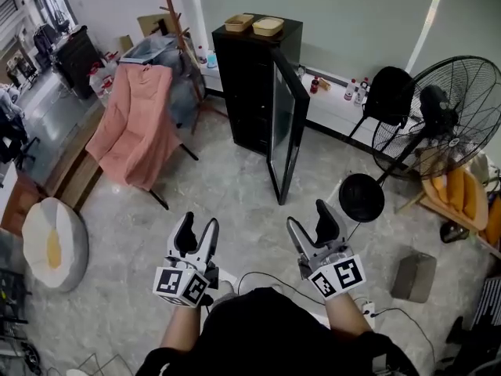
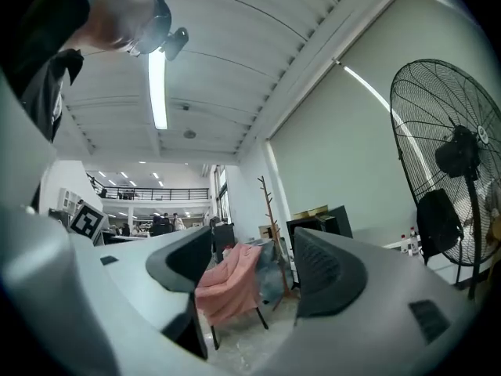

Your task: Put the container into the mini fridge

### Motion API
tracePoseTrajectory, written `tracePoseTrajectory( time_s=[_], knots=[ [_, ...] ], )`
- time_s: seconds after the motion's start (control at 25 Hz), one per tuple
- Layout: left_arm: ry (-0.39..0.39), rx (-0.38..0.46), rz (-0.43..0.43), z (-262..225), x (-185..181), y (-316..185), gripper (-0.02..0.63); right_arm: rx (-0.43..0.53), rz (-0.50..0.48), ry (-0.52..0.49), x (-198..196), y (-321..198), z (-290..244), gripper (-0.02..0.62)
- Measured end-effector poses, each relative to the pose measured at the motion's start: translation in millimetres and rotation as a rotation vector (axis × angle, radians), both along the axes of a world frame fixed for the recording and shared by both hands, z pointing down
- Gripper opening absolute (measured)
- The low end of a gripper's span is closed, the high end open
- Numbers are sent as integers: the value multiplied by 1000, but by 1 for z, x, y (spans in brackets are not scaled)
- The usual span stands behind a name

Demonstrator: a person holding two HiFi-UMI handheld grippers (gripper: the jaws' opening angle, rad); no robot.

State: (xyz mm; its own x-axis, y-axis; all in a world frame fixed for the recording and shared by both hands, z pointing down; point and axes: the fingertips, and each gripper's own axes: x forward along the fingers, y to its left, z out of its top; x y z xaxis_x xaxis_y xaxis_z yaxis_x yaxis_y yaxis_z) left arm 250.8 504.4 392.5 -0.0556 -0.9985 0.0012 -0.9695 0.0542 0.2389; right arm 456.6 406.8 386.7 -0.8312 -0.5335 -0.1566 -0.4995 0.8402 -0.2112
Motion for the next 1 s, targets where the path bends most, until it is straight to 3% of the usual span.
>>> tracePoseTrajectory(
  time_s=[0.2, 0.44, 0.8, 1.0],
  knots=[
    [-44, -17, -14, -5, 16, 3, 267, 19, -35, 19, 4, -3, 0, 321],
    [-33, -27, -21, -2, -1, -6, 267, 46, -35, 60, -13, -13, 1, 321],
    [-11, 17, 6, 0, -66, -57, 270, 78, 18, 89, -70, -51, -11, 334],
    [-8, 33, 18, -10, -115, -84, 310, 76, 88, 82, -109, -86, -23, 334]
  ],
)
